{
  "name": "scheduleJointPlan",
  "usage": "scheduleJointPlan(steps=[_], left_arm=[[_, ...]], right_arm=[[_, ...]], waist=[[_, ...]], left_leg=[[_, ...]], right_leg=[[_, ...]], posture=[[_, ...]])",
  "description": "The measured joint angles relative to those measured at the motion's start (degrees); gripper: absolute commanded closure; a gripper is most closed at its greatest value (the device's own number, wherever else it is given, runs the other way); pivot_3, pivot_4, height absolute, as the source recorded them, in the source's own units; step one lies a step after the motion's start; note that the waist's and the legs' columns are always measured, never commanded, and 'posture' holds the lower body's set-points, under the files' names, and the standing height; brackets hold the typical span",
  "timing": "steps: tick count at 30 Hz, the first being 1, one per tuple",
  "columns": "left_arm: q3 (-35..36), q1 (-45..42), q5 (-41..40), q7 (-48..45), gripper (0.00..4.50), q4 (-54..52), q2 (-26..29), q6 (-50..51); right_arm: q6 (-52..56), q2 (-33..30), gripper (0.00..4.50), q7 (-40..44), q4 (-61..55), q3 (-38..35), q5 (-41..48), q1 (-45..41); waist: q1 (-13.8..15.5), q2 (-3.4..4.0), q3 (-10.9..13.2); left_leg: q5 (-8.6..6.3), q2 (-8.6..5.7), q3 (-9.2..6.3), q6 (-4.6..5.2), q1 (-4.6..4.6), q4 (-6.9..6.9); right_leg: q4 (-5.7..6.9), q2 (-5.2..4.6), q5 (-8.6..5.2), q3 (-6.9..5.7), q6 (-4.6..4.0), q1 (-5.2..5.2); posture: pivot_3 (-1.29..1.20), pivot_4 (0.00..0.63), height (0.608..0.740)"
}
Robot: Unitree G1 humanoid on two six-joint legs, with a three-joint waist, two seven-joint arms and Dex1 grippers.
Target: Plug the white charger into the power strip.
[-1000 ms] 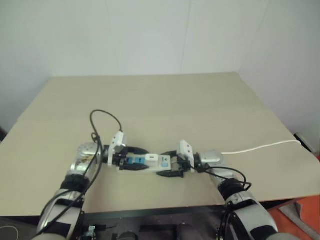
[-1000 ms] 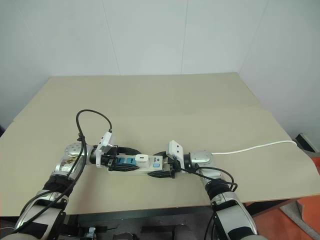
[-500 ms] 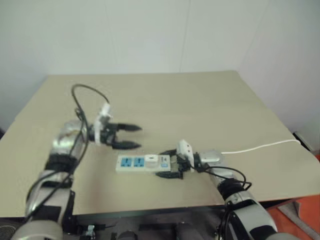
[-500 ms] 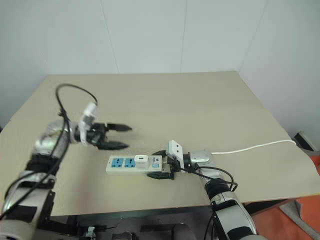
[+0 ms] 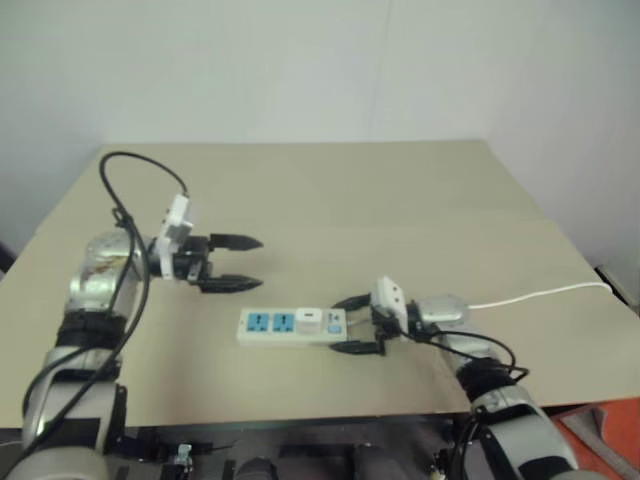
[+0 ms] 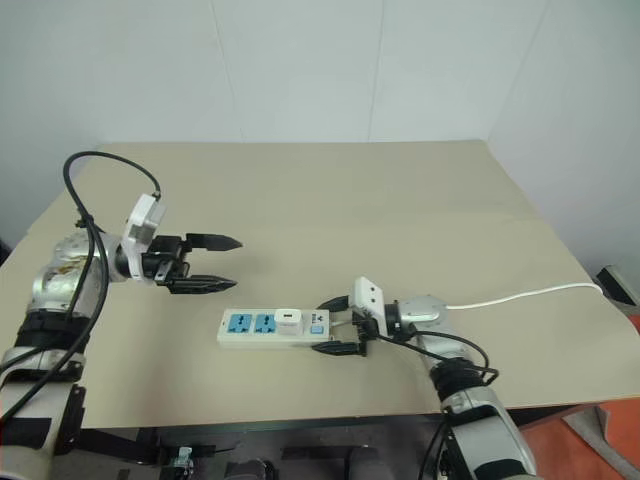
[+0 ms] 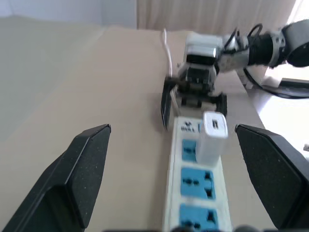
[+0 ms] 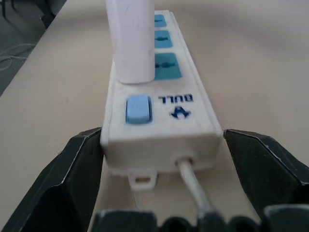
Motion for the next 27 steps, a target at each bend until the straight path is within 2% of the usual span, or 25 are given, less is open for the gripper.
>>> scheduleJointPlan(steps=[8,14,19,27], left_arm=[[5.69,11.64,-0.57,1.61,0.0,-8.88,6.15,2.11],[11.99,21.85,-3.17,3.81,0.0,-18.0,9.95,5.05],[14.38,28.43,-4.11,6.9,0.0,-25.03,10.28,5.91],[15.87,30.59,-4.82,8.84,0.0,-27.94,10.38,6.26]], right_arm=[[5.21,-11.02,0.05,1.05,-10.23,-3.98,3.77,6.22],[9.25,-18.81,0.05,0.89,-15.49,-10.47,7.67,8.64],[11.5,-21.74,0.05,0.61,-18.44,-12.7,9.45,10.92],[12.23,-22.16,0.05,-0.28,-20.44,-12.93,10.85,12.43]], waist=[[0.55,0.01,0.05],[0.72,0.05,0.16],[1.17,0.04,0.16],[1.49,0.05,0.17]], left_leg=[[0.0,0.0,0.04,0.0,-0.02,-0.01],[0.0,0.05,0.1,0.0,0.02,-0.02],[0.0,0.19,0.2,0.0,0.02,-0.03],[0.0,0.26,0.32,0.0,-0.01,-0.03]], right_leg=[[-0.08,-0.04,-0.01,-0.01,0.01,0.0],[-0.09,-0.04,-0.01,0.0,-0.01,0.0],[-0.31,0.03,0.0,0.0,-0.04,0.04],[-0.39,0.04,0.02,-0.01,-0.08,0.04]], posture=[[0.0,0.15,0.74],[0.0,0.15,0.74],[0.0,0.15,0.74],[0.0,0.15,0.74]])
